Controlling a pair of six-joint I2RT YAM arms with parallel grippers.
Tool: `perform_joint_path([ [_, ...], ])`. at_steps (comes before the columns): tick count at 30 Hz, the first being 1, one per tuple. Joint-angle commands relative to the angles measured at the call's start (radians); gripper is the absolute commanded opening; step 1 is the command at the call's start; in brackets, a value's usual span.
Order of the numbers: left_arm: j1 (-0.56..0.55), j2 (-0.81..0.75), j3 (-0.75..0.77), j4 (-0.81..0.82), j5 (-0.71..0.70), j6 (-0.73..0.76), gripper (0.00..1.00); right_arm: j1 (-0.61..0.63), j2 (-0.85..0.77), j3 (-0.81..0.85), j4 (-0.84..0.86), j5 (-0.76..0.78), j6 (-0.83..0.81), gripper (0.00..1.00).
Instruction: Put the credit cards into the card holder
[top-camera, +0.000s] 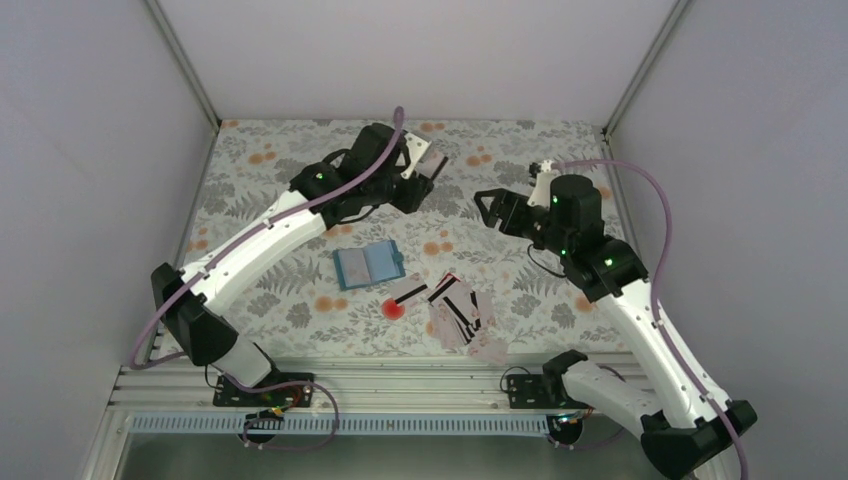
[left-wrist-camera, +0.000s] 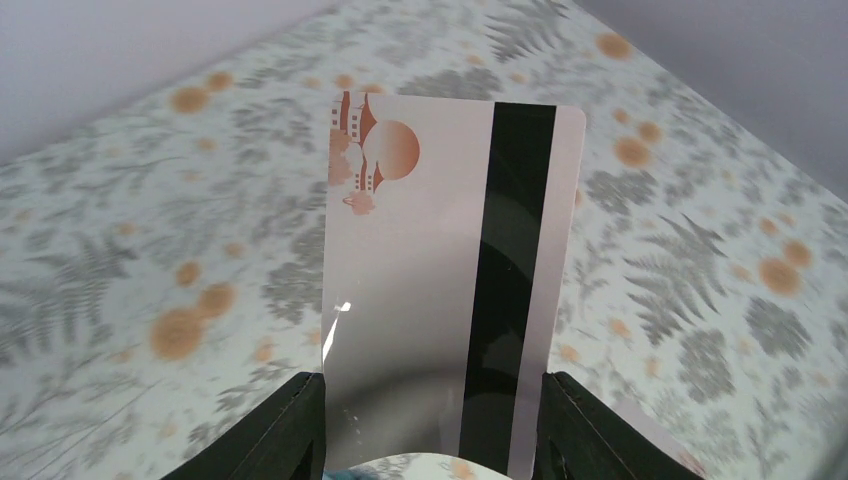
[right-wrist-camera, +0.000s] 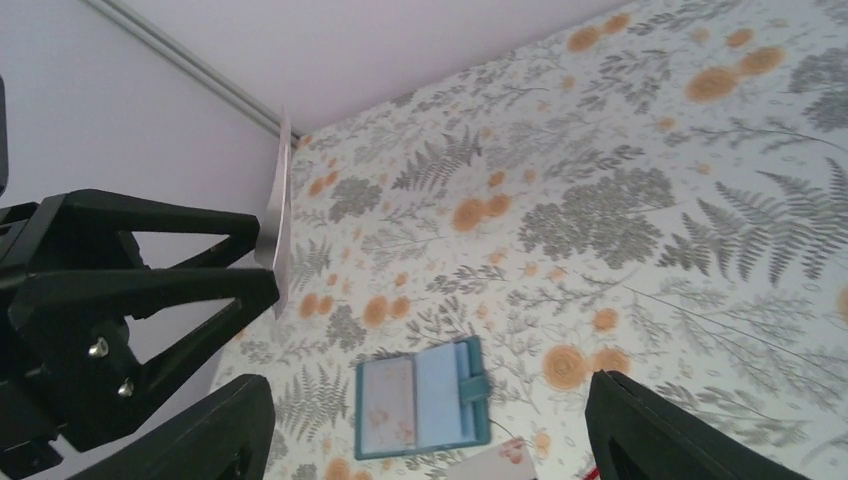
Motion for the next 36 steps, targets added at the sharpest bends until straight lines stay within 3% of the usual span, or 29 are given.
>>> perform_joint_path([
  [1,-0.008,-0.049,0.022,0.0,-0.249,-0.129,0.42,0.0,0.044,0.049,0.093,-0.093,-0.019,0.79],
  [8,-0.038,-0.049,0.049,-0.05,-0.379,-0.23,0.42,0.006,0.155,0.096,0.164,-0.217,-0.018,0.72],
  [20,-0.085,-0.023,0.114,-0.083,-0.383,-0.253,0.42,0.077,0.34,0.27,0.215,-0.239,-0.037,0.65],
  [36,-0.104,-0.046,0.121,-0.072,-0.364,-0.25,0.41,0.098,0.46,0.388,0.214,-0.22,-0.015,0.37],
])
